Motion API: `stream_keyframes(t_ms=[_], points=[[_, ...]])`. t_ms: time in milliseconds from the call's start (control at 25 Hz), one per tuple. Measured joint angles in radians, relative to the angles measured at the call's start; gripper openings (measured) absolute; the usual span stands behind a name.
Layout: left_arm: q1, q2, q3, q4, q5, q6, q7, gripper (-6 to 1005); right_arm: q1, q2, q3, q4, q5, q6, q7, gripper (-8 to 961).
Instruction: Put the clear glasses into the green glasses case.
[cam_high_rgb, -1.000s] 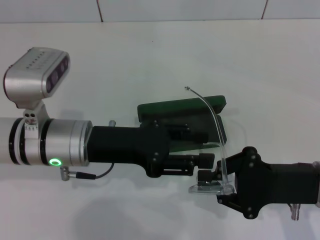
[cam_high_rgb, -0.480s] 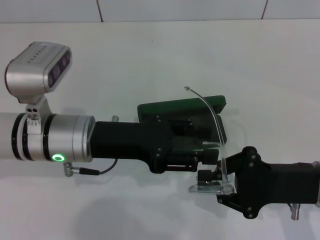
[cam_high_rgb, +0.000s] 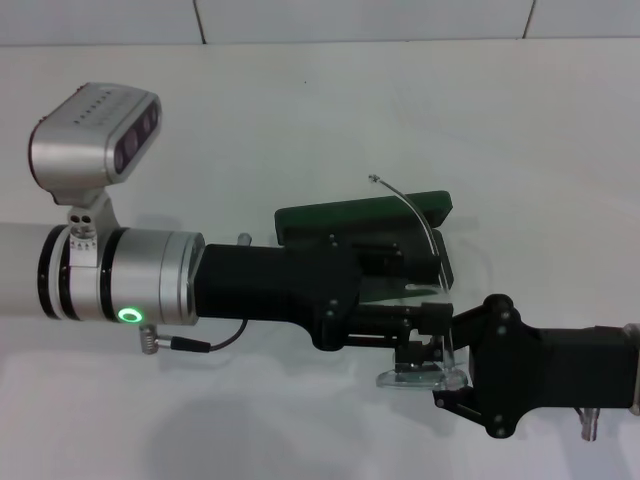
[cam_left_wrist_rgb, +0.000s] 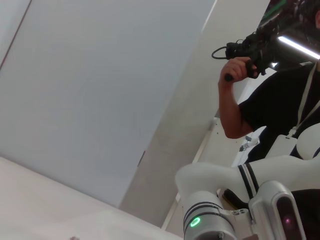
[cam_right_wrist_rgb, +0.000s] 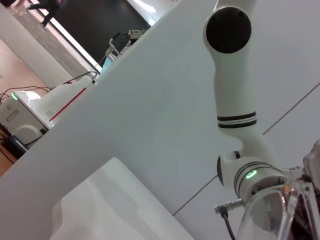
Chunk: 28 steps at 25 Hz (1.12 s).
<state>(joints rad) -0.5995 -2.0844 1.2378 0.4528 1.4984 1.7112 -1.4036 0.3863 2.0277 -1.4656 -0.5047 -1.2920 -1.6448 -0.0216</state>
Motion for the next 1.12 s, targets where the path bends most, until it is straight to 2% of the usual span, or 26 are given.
stream_keyframes(t_ms=[600,720,880,960,1120], points=[[0.006,0.000,-0.005,-0.012,0.004,-0.006,0.005,606,0.005,0.000,0.005,0.000,0.002,0.001,-0.005,115],[0.017,0.015,-0.007,-0.007,-0.035,-0.001,0.003,606,0.002,0.000,0.002,0.000,0.002,-0.001,-0.005,114],[0.047,0.051,-0.008,-0.006,-0.088,0.003,0.010,606,-0.004,0.000,0.003,0.000,0.002,-0.026,-0.005,114],[0.071,0.073,-0.036,-0.005,-0.093,-0.006,0.025,606,-0.008,-0.003,0.008,0.000,0.005,-0.090,-0.004,114],[0.108,0.073,-0.096,-0.004,-0.084,-0.057,0.110,606,-0.003,-0.002,-0.008,0.001,0.038,-0.188,0.011,114]])
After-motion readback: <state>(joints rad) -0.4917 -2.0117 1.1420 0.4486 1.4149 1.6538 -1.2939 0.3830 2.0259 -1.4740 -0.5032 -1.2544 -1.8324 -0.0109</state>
